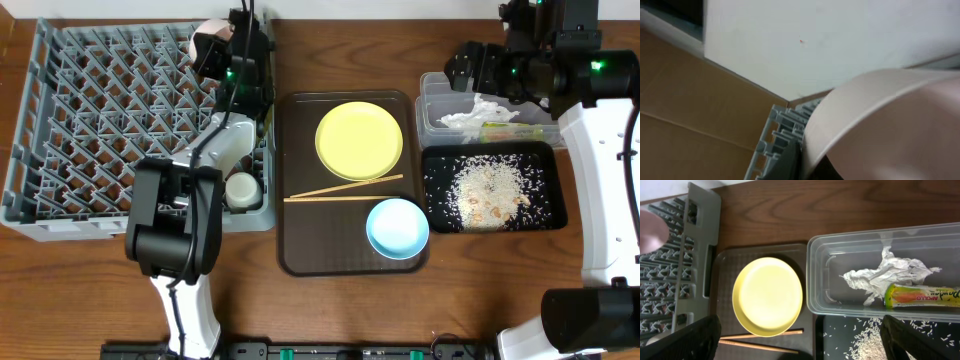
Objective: Sort waste into correct bins and load items into the dishwasher
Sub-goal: 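Set the pink bowl upright between rack tines and open the left gripper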
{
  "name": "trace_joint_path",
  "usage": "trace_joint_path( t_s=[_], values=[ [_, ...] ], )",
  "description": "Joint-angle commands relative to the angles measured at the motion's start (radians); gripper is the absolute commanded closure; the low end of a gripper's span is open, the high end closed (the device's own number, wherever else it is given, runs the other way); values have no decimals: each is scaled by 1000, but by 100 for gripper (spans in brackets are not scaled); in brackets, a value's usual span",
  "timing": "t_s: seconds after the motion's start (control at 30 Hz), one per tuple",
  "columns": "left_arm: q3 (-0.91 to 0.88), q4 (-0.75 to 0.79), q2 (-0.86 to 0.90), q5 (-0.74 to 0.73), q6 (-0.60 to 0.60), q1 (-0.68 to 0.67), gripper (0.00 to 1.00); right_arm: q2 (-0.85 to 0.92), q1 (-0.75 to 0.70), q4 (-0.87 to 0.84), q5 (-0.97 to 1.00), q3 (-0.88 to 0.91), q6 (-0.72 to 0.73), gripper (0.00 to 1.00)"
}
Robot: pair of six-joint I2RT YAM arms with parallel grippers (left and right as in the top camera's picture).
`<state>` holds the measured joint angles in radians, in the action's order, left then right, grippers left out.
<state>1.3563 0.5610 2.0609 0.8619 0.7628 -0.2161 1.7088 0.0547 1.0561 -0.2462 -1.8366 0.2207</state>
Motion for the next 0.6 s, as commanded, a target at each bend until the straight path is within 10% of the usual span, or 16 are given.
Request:
trace_joint_path(
  t_s=[0.0, 0.57],
  values=[
    [13, 83, 23, 65, 0, -8, 92, 6, 6, 0, 3, 0, 7, 1],
    [13, 114, 113, 259, -104, -9, 91, 6, 6, 0, 3, 0, 7, 1]
  ],
)
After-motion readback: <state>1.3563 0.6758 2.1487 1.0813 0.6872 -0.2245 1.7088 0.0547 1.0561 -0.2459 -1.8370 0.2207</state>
